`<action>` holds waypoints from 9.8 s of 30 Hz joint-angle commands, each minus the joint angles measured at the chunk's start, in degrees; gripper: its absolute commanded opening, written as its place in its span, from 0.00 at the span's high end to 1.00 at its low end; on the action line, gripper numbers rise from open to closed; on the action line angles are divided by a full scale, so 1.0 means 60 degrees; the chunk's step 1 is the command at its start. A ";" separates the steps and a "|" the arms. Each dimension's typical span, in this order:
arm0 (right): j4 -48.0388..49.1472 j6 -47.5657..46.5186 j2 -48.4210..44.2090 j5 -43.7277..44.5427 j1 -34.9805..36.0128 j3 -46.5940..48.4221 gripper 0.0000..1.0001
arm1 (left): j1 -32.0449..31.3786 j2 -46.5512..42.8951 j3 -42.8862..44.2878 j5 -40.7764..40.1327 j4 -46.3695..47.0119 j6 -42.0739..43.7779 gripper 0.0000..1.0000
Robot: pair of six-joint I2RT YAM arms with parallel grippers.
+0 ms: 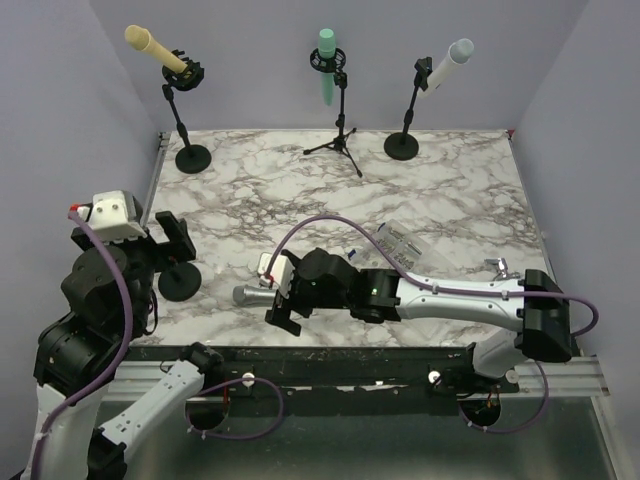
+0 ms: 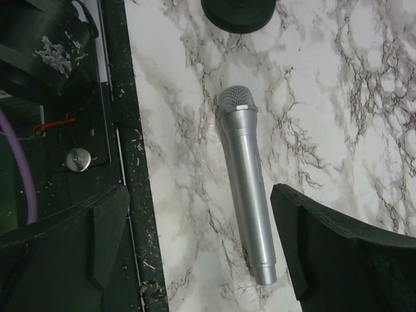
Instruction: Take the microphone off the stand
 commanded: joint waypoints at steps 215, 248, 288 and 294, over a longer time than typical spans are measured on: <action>0.4375 0.3260 0.6672 0.0721 -0.7055 0.5238 0.87 | 0.4125 0.2215 -0.5550 0.8971 0.9228 -0.2329 0.03; 0.3883 0.2529 0.3147 0.0065 -0.4936 0.0105 0.78 | 0.4131 0.2003 -0.5802 0.9240 0.9804 -0.2129 0.05; 0.4415 0.1553 0.4758 0.2361 -0.5273 0.1825 0.48 | 0.3629 0.1639 -0.6215 0.9099 1.0462 -0.0923 0.05; 0.4047 0.1828 0.3938 0.1734 -0.5265 0.1357 0.28 | 0.3627 0.1656 -0.6237 0.9097 1.0495 -0.0937 0.05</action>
